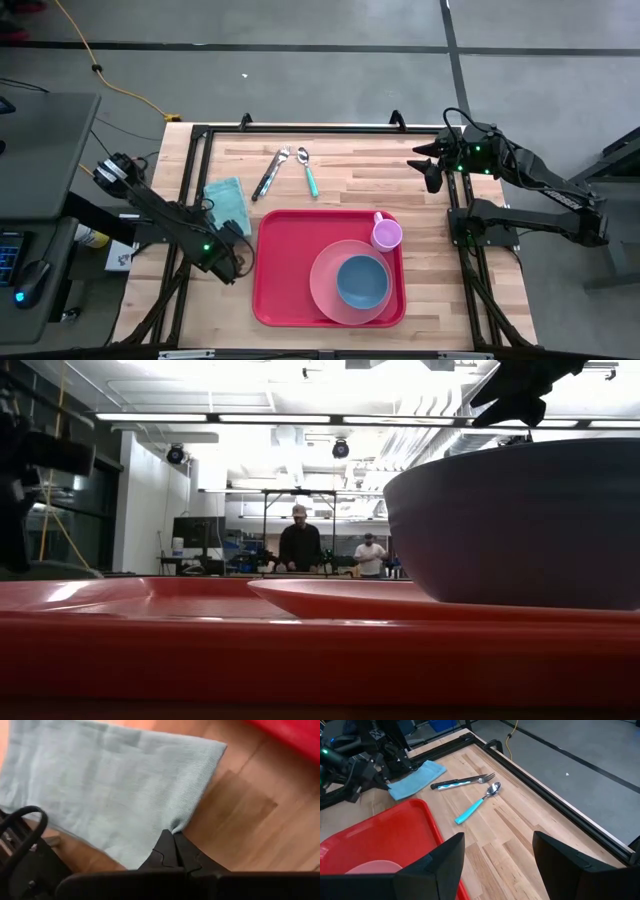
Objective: Set up tray
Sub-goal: Put the blue napkin on the red tray to the left of the pink plate
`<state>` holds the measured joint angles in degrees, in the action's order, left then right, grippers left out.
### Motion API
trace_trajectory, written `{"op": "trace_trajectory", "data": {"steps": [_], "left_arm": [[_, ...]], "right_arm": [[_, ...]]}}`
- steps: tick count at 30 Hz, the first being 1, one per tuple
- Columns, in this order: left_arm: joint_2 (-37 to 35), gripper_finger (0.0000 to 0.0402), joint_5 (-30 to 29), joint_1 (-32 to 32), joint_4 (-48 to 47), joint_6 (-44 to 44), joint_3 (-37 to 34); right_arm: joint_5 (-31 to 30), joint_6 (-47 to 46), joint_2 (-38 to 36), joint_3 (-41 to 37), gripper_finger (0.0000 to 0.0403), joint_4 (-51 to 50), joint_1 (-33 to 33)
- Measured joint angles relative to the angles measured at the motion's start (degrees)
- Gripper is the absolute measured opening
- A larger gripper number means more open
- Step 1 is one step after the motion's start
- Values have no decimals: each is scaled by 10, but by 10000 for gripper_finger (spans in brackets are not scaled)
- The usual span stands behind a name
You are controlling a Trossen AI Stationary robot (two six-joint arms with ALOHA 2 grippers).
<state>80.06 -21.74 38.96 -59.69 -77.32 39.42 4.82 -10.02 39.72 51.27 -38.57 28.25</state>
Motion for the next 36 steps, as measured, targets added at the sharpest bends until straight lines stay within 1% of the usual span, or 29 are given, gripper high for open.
{"op": "trace_trajectory", "data": {"steps": [6, 11, 15, 21, 23, 29, 36], "left_arm": [[-56, 6, -51, 0, -35, -40, 0], [-105, 6, -114, 0, -39, -70, 1], [-133, 6, -161, 0, -12, -68, 1], [-153, 6, -239, 0, 45, -64, 1], [-157, 6, -254, 0, 50, -63, 1], [-159, 6, -272, 0, 73, -54, 1], [-159, 6, -271, 0, 187, 61, 2]], "right_arm": [[0, 0, 0, 0, 213, 1, 0], [0, 0, 0, 0, 213, 1, 0], [0, 1, 0, 0, 213, 1, 0], [-1, 6, 0, 0, 213, 4, 0], [-1, 7, 0, 0, 213, 4, 0], [0, 7, 0, 0, 213, 4, 0], [1, 10, 0, 0, 213, 3, 0]]}}
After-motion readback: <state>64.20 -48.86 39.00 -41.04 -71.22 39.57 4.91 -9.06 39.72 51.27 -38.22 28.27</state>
